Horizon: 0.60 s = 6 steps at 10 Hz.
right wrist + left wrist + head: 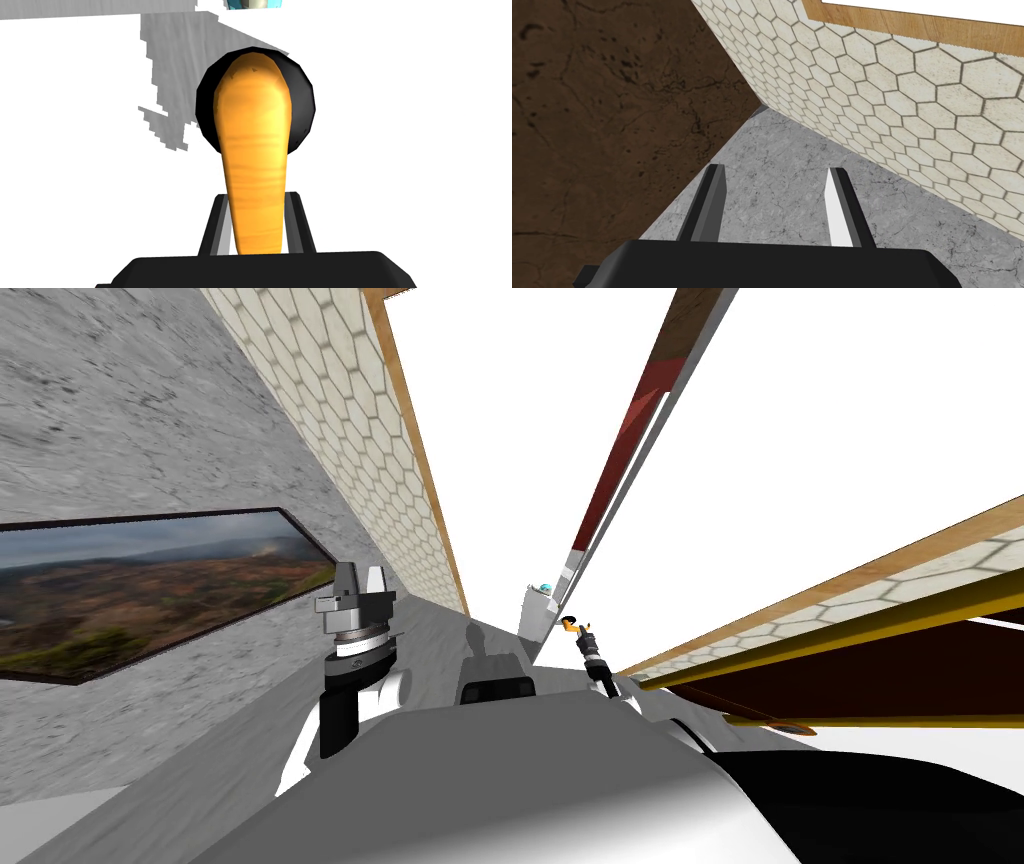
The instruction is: Pull the door open
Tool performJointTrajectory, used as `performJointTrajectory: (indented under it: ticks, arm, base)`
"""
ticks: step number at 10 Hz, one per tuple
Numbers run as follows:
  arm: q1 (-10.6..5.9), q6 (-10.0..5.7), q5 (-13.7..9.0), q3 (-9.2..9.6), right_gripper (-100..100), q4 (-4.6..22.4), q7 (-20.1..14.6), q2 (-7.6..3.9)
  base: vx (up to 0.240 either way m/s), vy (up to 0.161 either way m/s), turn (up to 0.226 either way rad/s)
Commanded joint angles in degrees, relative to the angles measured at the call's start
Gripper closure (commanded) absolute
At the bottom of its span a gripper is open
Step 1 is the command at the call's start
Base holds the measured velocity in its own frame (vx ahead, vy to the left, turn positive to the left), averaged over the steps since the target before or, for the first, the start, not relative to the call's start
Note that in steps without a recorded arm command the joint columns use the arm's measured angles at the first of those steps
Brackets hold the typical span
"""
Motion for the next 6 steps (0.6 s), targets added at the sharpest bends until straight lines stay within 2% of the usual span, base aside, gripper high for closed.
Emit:
performJointTrajectory:
  ticks: [1,2,3,6]
  arm:
    - [0.35,-1.05,0.92,1.53,100,-0.13,-1.51,-0.51]
    - [0.55,-1.48,1.37,2.28,100,-0.22,-2.26,-0.92]
    - [0.85,-0.66,0.93,1.56,100,-0.77,-1.71,-1.03]
    - [-0.63,-0.62,2.38,2.7,100,0.07,-2.13,-0.35]
  base:
    - [-0.245,-0.059,0.098]
    - [-0.248,-0.053,0.117]
    - [-0.112,-0.025,0.02]
    - [-0.181,-0.039,0.043]
